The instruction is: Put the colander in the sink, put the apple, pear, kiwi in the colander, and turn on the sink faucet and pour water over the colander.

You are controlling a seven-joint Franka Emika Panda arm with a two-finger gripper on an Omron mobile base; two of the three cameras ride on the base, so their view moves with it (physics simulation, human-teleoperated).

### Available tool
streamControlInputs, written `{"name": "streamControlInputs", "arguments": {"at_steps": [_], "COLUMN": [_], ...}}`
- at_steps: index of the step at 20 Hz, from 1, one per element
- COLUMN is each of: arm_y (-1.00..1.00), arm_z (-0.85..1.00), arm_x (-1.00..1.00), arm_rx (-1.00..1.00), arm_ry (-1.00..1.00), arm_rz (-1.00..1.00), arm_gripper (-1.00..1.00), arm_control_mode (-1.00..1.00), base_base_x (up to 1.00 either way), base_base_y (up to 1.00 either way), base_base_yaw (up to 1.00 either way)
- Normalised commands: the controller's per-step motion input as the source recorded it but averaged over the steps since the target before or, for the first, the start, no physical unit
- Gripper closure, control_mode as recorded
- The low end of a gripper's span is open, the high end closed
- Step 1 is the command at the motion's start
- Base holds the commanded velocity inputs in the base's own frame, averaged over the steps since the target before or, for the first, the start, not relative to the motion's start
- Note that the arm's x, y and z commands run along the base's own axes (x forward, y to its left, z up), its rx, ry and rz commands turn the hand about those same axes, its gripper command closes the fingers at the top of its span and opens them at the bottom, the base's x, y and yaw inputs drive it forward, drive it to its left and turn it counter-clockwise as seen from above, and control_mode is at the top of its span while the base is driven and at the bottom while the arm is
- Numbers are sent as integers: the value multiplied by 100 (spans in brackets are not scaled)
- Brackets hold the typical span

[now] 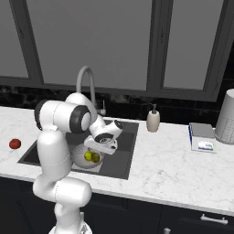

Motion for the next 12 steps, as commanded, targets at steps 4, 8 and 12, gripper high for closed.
{"name": "streamControlInputs", "arguments": {"at_steps": [4, 8, 12], "arm_y": [-38, -21, -3], "arm_z": [39, 73, 88], "arm_x": [-50, -58, -73], "arm_rx": [26, 14, 2], "arm_ry": [-20, -15, -13], "arm_rz": [0, 0, -3], "arm_gripper": [-100, -100, -100], "arm_control_mode": [-100, -100, -100], "base_base_x": [0, 0, 0], "base_base_y": [0, 0, 0], "base_base_yaw": [0, 0, 0]}}
